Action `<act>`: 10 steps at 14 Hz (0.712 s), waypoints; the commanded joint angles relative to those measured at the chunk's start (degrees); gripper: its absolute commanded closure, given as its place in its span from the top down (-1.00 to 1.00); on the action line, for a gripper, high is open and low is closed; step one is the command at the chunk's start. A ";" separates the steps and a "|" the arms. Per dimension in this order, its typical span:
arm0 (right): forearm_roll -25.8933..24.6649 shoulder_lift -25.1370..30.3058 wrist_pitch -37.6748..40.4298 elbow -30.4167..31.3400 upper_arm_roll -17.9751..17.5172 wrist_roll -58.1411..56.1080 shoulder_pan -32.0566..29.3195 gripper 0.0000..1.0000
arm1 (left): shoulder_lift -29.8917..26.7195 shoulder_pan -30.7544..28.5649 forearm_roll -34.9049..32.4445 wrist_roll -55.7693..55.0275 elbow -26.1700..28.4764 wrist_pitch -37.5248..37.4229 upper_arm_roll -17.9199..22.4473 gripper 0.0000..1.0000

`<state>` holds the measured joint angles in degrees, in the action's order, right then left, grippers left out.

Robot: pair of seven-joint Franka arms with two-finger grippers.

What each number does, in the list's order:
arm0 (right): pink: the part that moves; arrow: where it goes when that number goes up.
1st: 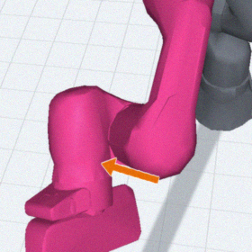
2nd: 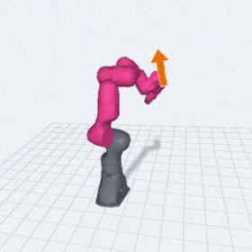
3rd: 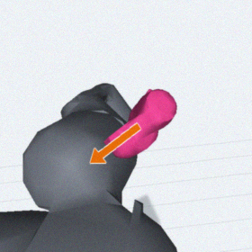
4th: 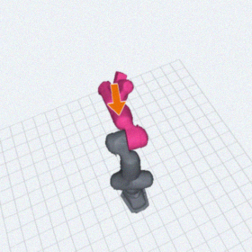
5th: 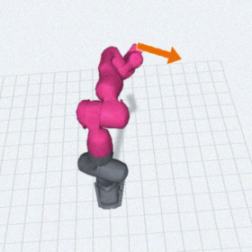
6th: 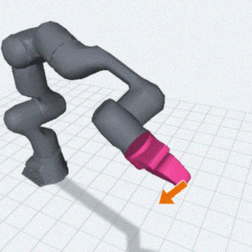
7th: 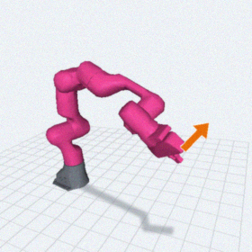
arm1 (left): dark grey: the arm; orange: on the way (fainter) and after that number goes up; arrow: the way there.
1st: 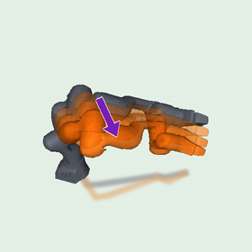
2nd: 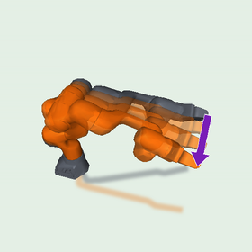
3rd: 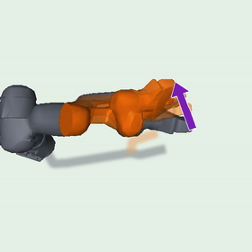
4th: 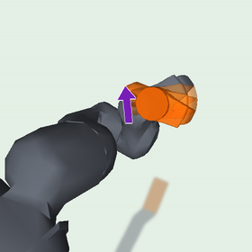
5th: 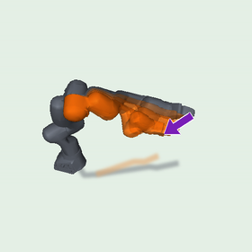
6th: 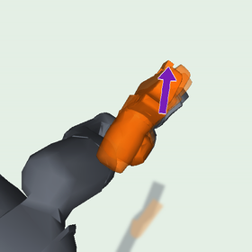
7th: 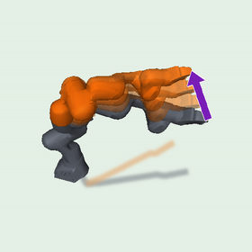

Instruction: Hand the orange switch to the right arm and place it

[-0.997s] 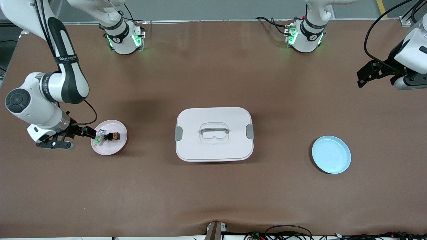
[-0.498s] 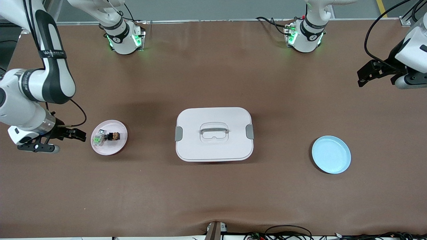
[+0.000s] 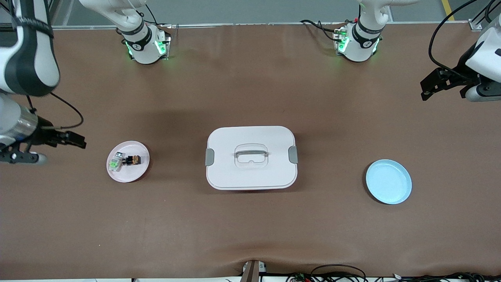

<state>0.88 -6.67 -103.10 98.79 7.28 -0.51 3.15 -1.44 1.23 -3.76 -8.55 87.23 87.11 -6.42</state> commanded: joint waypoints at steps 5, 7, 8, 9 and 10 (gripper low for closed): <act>-0.36 19.57 3.35 12.03 0.02 0.34 0.19 1.00 | -1.46 0.09 1.03 1.35 0.57 -0.72 0.54 1.00; -0.79 23.18 3.09 14.14 0.02 0.16 0.19 1.00 | -1.54 0.09 1.03 1.35 0.57 -0.72 0.62 1.00; -0.88 24.67 2.13 15.46 0.02 0.08 0.10 1.00 | -1.54 -0.08 1.03 1.43 0.49 -0.72 0.62 1.00; -0.88 26.34 -0.23 17.30 0.02 -0.10 0.10 1.00 | -1.46 -0.52 1.03 1.44 0.22 -0.72 0.54 1.00; -0.88 27.05 -2.00 18.10 0.02 -0.19 0.02 1.00 | -1.46 -0.53 1.03 1.44 0.22 -0.72 0.54 1.00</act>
<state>0.66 16.79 -101.29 112.54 7.33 -0.58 3.15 -1.56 1.06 -3.76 -8.55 87.13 87.02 -6.33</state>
